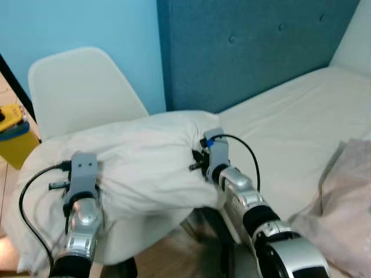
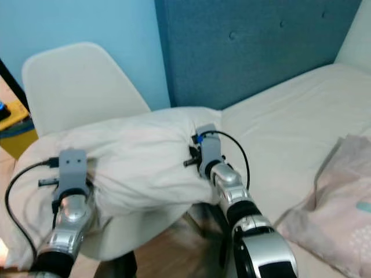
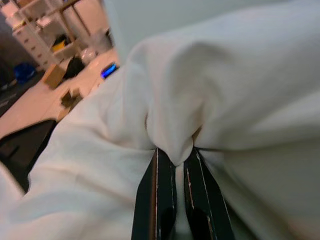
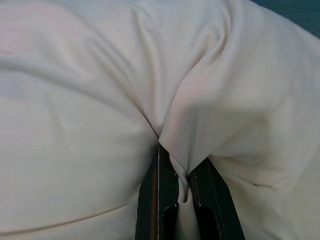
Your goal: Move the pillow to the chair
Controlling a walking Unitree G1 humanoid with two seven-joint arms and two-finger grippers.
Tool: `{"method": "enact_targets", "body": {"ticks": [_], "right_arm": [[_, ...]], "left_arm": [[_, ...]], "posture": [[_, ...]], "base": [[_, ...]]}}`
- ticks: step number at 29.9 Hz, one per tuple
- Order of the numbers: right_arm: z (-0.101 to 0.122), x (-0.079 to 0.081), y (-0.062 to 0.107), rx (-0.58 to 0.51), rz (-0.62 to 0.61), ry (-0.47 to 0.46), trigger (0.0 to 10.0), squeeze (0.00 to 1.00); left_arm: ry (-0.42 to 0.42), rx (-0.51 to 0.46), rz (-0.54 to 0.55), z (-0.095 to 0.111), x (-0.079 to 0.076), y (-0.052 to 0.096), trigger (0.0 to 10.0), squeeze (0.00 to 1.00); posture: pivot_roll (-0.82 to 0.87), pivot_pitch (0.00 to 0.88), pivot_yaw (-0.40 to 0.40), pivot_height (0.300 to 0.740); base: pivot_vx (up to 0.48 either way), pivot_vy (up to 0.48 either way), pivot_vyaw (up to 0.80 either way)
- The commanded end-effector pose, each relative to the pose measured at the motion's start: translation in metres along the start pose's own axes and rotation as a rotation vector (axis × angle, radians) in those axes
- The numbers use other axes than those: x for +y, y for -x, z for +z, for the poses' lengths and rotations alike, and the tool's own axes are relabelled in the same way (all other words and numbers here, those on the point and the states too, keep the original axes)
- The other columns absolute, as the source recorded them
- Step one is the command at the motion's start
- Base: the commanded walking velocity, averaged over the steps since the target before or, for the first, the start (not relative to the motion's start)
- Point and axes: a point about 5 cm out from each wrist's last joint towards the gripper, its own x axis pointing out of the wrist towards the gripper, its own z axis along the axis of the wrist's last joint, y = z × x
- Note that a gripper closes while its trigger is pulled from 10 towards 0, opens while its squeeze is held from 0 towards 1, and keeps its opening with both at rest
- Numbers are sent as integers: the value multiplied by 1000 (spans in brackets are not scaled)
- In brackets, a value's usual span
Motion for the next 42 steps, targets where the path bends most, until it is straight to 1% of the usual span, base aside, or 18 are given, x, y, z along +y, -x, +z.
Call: {"method": "enact_targets", "body": {"ticks": [1,5,6,7,10,11,12,17,20,21,27,32,33,35,36,37,39,42], "right_arm": [[1,12,-4,-2,51,15,10000,0],[0,12,-4,1,50,11,10000,20],[0,12,-4,-4,51,8,10000,808],[0,12,-4,-8,52,7,10000,1000],[-1,11,-3,-9,53,9,10000,1000],[-2,8,-2,-7,41,15,10000,1000],[-3,4,0,-5,25,19,10000,1000],[-6,-25,10,4,-89,31,10000,1000],[-7,-31,13,5,-111,31,10000,1000],[-7,-48,21,8,-165,33,10000,1000],[-9,-80,38,11,-282,30,10000,1000],[-5,-91,42,-11,-340,-1,10000,1000],[0,-93,43,-37,-342,-19,10000,412],[5,-94,43,-68,-336,-35,10000,412],[13,-95,43,-125,-321,-47,10000,0],[21,-94,42,-178,-301,-72,10000,0],[31,-93,41,-240,-276,-92,10000,0],[33,-90,40,-253,-265,-90,10000,0]], "left_arm": [[-5,-2,69,2,12,2,0,0],[-12,18,85,-2,16,6,0,0],[-12,26,95,-2,17,6,0,1000],[-13,33,101,-2,17,7,0,1000],[-21,42,108,2,17,6,0,1000],[-23,47,113,4,17,5,4314,1000],[-30,49,120,6,18,3,10000,1000],[-70,38,172,16,31,-6,10000,1000],[-85,31,184,18,36,-7,10000,1000],[-133,0,227,25,50,-13,10000,1000],[-224,-50,318,38,83,-12,10000,1000],[-236,-66,329,42,87,-11,10000,1000],[-203,-99,313,49,84,-11,10000,1000],[-178,-137,281,56,78,-12,10000,1000],[-148,-178,199,63,65,-13,10000,1000],[-118,-192,108,67,48,-14,10000,0],[-29,-135,-12,65,26,-12,10000,0],[13,-84,-58,62,15,-11,10000,0]], "posture": [[64,114,-2,513],[68,113,-4,513],[68,113,-4,513],[61,112,0,513],[58,111,2,513],[55,111,3,513],[54,110,4,513],[50,112,8,513],[50,112,8,513],[49,112,8,513],[54,112,7,513],[60,112,4,513],[60,110,3,513],[60,109,2,513],[58,107,1,513],[52,103,4,518],[43,99,8,528],[38,98,9,533]], "base": [[0,0,0],[0,0,0],[0,0,0],[0,0,0],[0,0,0],[0,0,0],[0,0,0],[0,0,0],[0,0,0],[0,0,0],[0,0,0],[0,0,0],[0,0,0],[0,0,0],[0,0,0],[0,0,0],[0,0,0],[0,0,0]]}}
